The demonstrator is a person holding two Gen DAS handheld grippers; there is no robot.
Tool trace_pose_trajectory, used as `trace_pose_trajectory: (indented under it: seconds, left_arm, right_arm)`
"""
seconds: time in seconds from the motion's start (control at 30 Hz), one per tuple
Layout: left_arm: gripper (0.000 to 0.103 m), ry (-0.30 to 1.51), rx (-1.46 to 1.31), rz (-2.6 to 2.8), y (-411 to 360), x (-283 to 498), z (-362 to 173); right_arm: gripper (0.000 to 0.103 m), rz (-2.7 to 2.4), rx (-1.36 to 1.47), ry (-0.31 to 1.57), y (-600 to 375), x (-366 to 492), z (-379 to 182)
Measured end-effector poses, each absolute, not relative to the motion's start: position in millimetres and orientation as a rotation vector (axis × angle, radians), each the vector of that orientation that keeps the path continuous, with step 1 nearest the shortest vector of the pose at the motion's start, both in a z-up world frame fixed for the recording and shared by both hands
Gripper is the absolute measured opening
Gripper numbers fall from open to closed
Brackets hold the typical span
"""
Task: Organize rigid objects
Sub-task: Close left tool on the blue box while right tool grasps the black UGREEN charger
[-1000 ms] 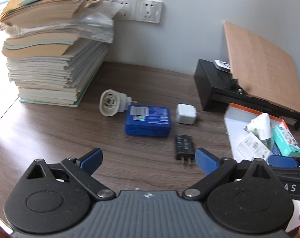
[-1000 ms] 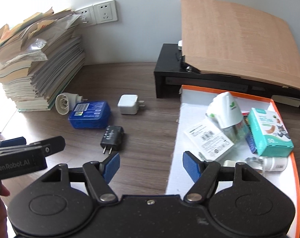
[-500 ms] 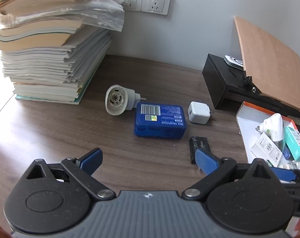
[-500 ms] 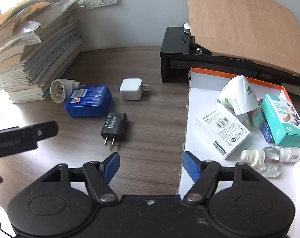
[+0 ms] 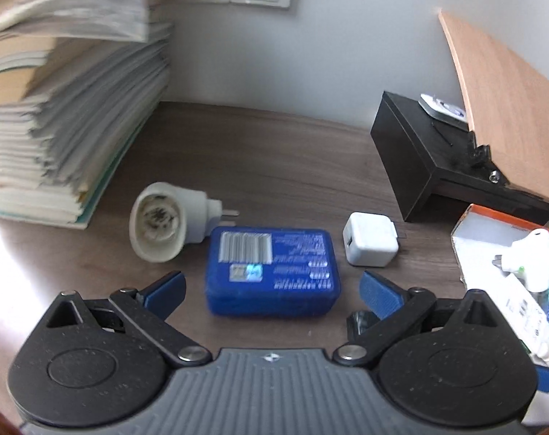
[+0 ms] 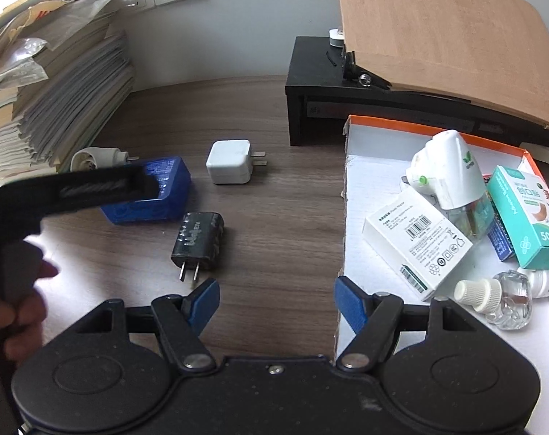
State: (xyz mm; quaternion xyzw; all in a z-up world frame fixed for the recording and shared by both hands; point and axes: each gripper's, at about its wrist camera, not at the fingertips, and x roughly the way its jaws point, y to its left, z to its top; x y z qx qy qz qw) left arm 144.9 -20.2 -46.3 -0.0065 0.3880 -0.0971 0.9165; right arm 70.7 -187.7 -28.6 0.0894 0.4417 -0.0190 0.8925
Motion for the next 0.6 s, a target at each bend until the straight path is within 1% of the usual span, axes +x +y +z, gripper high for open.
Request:
trace_pose_trajectory:
  seconds: [0.23,0.27,0.3,0.6]
  left_arm:
    - [0.103,0.843,0.061,-0.175,-31.5,170.6,-68.4]
    - [0.101,0.843,0.067,-0.175,-32.3,172.8,-71.3]
    - [0.095,0.839,0.072,-0.184,-32.8,174.3,-73.7]
    - [0.094,0.803,0.066,-0.211,-20.2,166.5,-70.2]
  right_arm:
    - [0.084,-0.019,0.190,0.928,-180.6,85.3,-32.8]
    - [0.084,-0.015,0.190,0.930,-179.3,87.6,-33.3]
    - [0.084,-0.012,0.191,0.932,-177.9,90.1,-34.0]
    - [0.083,0.025,0.179,0.932,-157.9,109.8,-38.7]
